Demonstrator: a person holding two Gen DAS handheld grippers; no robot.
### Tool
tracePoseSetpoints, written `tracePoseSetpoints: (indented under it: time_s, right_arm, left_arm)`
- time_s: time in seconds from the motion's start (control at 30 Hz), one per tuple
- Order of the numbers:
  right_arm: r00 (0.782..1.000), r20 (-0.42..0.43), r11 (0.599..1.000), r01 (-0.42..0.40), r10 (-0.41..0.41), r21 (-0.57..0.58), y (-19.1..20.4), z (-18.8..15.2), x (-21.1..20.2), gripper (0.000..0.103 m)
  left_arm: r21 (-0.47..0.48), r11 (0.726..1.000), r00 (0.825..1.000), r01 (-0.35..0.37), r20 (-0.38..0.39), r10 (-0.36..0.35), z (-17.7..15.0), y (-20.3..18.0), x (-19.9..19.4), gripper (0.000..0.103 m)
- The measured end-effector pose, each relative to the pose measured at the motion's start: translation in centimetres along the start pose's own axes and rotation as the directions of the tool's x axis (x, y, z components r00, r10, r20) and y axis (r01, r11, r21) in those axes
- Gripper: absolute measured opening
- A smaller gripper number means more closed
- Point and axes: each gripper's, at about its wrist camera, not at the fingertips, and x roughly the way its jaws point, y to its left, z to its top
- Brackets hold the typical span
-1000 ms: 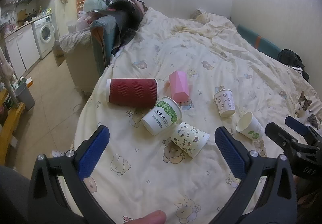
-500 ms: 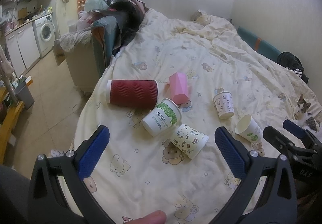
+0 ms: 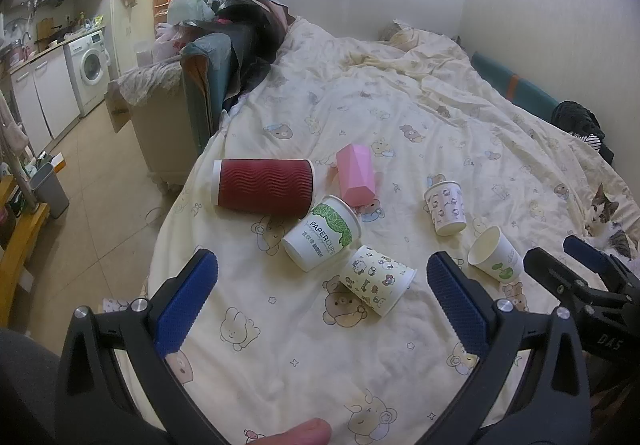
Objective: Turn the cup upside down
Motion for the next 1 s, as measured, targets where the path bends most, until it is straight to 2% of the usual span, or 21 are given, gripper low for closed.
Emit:
tracePoseSetpoints:
  time_s: [0.5,0.73,0.83,1.0]
  right_arm:
    - [1.0,0.003,1.0,0.004,-0.004,0.0,-0.1,0.2,-0.2,0.103]
    - [0.999,-0.039,0.999,-0.012,0.014,0.039,-0.7,1.8,0.4,0.103]
    - [0.998,-0.059,0.999,0.007,-0.005,0.038,-1.1,2.6,1.0,0.103]
    - [0.994,-0.108,0.996,-0.009,0.018,0.09,-2.5,3.8,3.0,0.103]
  left_arm:
    - [0.005,1.0,1.0,0.002,-0.01,-0.002,0.1,0.0,0.1,0.103]
    - [0.01,1.0,0.999,0.02,-0.043,-0.02,2.4,0.1,1.4,0.103]
    - [0.006,1.0,0.997,0.013,-0.074,-0.013,3.4,0.2,2.7,0.103]
    - [-0.001,1.0,0.995,0.001,-0.104,-0.002,5.3,0.4,4.8,0.103]
